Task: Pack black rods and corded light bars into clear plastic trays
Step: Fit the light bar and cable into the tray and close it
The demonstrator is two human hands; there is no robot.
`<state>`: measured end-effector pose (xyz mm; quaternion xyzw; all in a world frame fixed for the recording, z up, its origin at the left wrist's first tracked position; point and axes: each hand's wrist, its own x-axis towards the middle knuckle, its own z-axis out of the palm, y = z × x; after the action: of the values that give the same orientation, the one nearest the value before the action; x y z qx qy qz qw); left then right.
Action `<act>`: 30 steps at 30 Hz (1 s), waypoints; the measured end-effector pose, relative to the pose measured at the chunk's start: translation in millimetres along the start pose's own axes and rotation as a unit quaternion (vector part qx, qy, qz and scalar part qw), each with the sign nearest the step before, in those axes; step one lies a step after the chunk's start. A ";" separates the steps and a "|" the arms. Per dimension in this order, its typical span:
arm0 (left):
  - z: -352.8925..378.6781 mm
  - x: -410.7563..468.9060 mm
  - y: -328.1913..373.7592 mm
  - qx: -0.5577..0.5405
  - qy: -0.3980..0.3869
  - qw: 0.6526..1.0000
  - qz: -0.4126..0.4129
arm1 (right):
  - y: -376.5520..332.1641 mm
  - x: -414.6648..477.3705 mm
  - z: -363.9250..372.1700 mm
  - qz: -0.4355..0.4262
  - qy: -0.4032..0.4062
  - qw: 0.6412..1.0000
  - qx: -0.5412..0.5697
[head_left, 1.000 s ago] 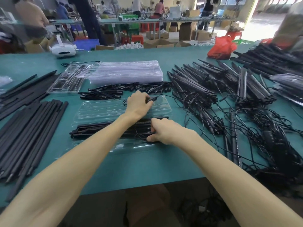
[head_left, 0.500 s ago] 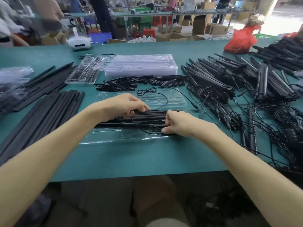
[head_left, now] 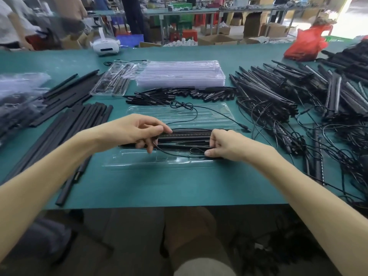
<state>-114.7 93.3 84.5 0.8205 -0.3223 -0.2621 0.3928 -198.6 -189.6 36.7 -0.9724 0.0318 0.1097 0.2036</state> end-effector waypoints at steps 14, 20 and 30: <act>9.1 -7.1 -8.8 0.358 0.100 0.928 0.027 | 2.0 0.5 5.3 -0.002 0.017 1.000 0.005; 21.5 -8.0 -8.5 0.385 0.130 0.900 0.156 | 2.8 2.2 7.3 0.002 0.023 1.000 0.007; 66.0 3.7 -8.7 0.422 0.104 0.887 0.154 | 5.8 -2.5 13.4 -0.009 0.063 0.997 0.042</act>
<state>-154.6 63.3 40.2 0.8712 -0.4825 0.0490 0.0761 -204.3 -189.5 23.1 -0.9683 0.0403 0.0450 0.2425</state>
